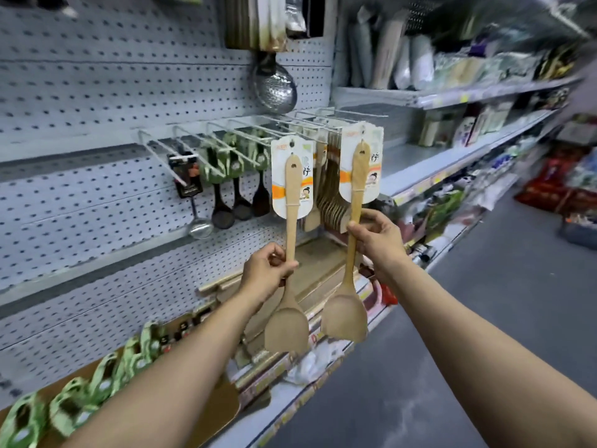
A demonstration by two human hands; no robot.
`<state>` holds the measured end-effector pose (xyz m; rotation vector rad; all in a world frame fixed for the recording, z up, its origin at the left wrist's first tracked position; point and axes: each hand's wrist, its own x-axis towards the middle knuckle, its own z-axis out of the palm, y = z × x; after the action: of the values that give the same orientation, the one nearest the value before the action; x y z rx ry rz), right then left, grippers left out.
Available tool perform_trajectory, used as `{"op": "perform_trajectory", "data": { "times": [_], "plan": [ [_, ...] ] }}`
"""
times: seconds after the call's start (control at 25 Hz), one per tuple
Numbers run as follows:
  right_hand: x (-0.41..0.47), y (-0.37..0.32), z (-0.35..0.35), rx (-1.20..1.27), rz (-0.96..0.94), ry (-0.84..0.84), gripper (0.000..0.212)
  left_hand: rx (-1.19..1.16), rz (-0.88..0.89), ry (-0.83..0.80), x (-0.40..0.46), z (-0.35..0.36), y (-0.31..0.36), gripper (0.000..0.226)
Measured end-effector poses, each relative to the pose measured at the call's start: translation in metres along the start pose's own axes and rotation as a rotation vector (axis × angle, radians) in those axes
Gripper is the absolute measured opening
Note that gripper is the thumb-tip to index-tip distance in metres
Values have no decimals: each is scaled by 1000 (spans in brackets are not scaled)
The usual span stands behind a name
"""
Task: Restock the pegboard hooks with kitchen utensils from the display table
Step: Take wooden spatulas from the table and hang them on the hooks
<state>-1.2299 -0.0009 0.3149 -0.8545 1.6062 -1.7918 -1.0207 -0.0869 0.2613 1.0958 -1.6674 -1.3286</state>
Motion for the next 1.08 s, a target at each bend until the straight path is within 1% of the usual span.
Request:
{"op": "perform_trajectory", "data": {
  "times": [0.08, 0.2, 0.28, 0.36, 0.52, 0.68, 0.84, 0.96, 1.08],
  "plan": [
    [43, 7, -16, -6, -16, -8, 23, 23, -18, 17, 23, 27, 4, 30],
    [107, 21, -35, 17, -16, -47, 6, 48, -44, 73, 59, 66, 1, 29],
    [152, 30, -47, 39, 6, -121, 9, 32, -70, 148, 78, 94, 1, 29],
    [193, 38, -60, 48, 16, -232, 12, -5, -88, 234, 94, 124, 4, 24],
    [255, 43, -75, 26, 32, -369, 12, -16, -142, 338, 114, 170, 13, 19],
    [296, 56, -76, -14, 139, -469, 25, -9, -188, 424, 136, 198, 16, 23],
    [326, 66, -70, -14, 147, -499, 39, 5, -190, 451, 158, 215, 16, 22],
    [345, 67, -66, 18, 145, -491, 30, 30, -186, 441, 175, 224, 15, 21],
    [357, 73, -60, 31, 130, -510, 26, 28, -184, 439, 187, 228, 12, 19]
  ]
}}
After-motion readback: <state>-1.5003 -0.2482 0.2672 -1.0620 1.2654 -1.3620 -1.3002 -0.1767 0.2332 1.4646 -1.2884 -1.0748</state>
